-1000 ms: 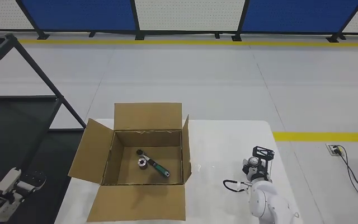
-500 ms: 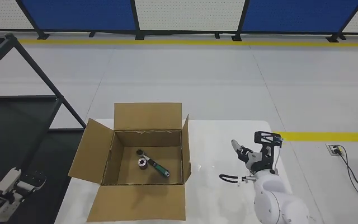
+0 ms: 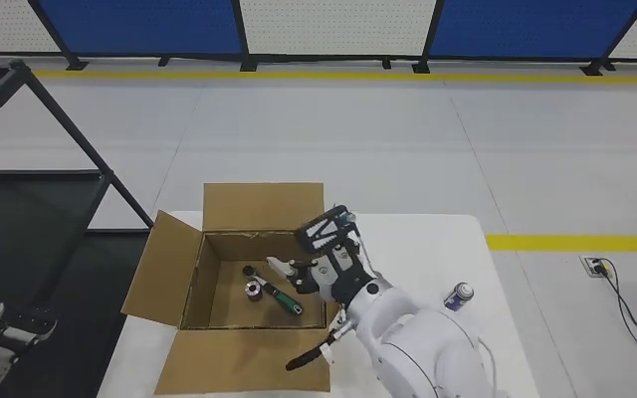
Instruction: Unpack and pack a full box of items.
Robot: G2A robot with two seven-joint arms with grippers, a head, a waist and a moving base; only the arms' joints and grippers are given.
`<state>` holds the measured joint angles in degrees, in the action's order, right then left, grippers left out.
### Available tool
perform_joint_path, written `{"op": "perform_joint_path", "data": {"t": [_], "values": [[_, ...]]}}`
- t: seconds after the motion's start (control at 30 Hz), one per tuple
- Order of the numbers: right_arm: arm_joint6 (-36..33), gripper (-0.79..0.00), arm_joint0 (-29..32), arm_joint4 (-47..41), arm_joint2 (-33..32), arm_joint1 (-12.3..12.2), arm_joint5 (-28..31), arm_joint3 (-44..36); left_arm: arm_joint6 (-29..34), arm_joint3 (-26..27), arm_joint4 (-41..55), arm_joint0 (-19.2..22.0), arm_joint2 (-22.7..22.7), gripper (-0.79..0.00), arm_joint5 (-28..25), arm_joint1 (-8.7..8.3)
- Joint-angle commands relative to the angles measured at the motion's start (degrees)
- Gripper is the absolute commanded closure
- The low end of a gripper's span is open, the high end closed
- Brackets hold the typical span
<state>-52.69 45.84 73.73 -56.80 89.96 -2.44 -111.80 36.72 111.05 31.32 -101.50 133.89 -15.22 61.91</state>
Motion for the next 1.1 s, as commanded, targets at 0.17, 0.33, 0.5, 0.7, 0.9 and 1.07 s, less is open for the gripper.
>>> {"op": "perform_joint_path", "data": {"t": [0.17, 0.33, 0.5, 0.7, 0.9, 1.07], "values": [[-2.90, -0.785, -9.82, -2.88, 6.26, 2.41, -6.43, 13.08, 0.57, -0.33, 1.63, -1.76, 1.14, -0.785, -0.61, 0.41], [-2.90, -0.785, -9.82, -2.88, 6.26, 2.41, -6.43, 13.08, 0.57, -0.33, 1.63, -1.76, 1.14, -0.785, -0.61, 0.41], [-2.90, -0.785, -9.82, -2.88, 6.26, 2.41, -6.43, 13.08, 0.57, -0.33, 1.63, -1.76, 1.14, -0.785, -0.61, 0.41], [-2.46, -0.785, -13.23, -7.38, 9.47, 3.53, -1.46, 20.48, -0.27, 0.37, 0.85, -1.59, 0.38, -0.785, -0.21, 0.50], [-2.86, -0.785, -24.64, -18.43, 16.06, 7.88, 1.33, 38.84, -1.32, 0.47, 0.71, -2.22, 0.51, -0.785, -0.67, 0.85], [-3.77, -0.785, -31.76, -24.15, 21.99, 12.42, 1.81, 55.58, -1.91, -0.08, 2.03, -3.34, 1.94, -0.785, -1.03, 1.25]]}}
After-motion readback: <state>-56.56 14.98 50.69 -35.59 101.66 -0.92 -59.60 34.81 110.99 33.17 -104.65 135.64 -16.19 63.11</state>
